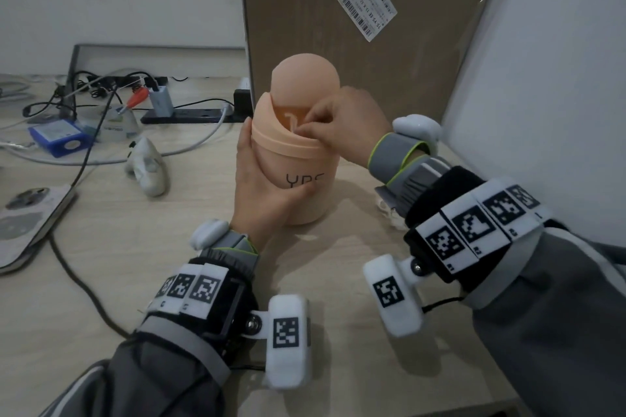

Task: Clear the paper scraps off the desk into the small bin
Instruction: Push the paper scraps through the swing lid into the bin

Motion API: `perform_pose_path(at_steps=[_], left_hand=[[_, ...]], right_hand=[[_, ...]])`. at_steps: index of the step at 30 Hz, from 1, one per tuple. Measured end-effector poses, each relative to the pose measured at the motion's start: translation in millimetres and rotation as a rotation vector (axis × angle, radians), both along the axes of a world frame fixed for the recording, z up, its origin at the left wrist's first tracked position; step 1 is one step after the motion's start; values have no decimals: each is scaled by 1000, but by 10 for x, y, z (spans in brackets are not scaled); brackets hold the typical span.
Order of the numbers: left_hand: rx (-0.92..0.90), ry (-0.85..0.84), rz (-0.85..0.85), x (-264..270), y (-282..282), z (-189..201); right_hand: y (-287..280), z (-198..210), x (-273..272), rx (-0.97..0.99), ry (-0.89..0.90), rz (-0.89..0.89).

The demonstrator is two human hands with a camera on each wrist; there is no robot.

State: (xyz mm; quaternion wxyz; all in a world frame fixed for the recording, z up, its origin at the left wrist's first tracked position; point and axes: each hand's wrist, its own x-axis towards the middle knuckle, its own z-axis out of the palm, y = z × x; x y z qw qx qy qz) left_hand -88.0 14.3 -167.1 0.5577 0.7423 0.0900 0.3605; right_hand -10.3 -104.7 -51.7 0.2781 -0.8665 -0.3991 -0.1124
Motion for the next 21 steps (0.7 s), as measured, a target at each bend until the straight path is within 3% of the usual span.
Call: perform_pose_path(at_steps=[3,7,12,16,21], left_hand=[[1,-1,-3,11,3,-8],[-7,3,-14,8,25,2],[-22,11,-24,-5,39,3],[-41,21,-32,-5,13,20],[-47,28,-27,-36,19,40]], right_hand=[[-90,20,9,-26,9,7],[-376,25,46,286,51,-3],[-896,-162,257,517,313,-227],[-1339,-450,478,336,631,-481],[-1631,-656,624,184,835,-574]])
